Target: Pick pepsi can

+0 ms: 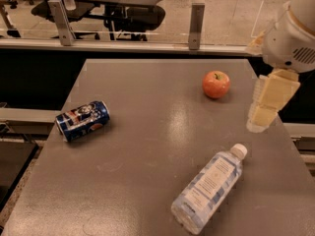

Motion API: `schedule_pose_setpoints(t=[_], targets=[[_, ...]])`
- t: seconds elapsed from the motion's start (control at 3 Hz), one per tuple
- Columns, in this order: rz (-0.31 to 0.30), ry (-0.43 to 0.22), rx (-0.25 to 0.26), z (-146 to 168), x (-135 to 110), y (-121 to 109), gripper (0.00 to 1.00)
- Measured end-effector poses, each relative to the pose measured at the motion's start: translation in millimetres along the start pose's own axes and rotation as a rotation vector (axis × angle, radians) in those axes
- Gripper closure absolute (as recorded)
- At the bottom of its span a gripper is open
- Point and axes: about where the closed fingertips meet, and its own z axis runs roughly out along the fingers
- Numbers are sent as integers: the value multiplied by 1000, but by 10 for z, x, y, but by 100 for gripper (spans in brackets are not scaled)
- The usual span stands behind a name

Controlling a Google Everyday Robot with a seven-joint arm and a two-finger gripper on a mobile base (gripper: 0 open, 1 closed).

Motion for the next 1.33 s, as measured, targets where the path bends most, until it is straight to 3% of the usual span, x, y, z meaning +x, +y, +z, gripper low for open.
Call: schedule_pose_setpoints(t=[0.67,1.33], targets=[[-156,-105,-52,338,-864,-116,0],[-322,-169,-133,817,-1782,-109,0]])
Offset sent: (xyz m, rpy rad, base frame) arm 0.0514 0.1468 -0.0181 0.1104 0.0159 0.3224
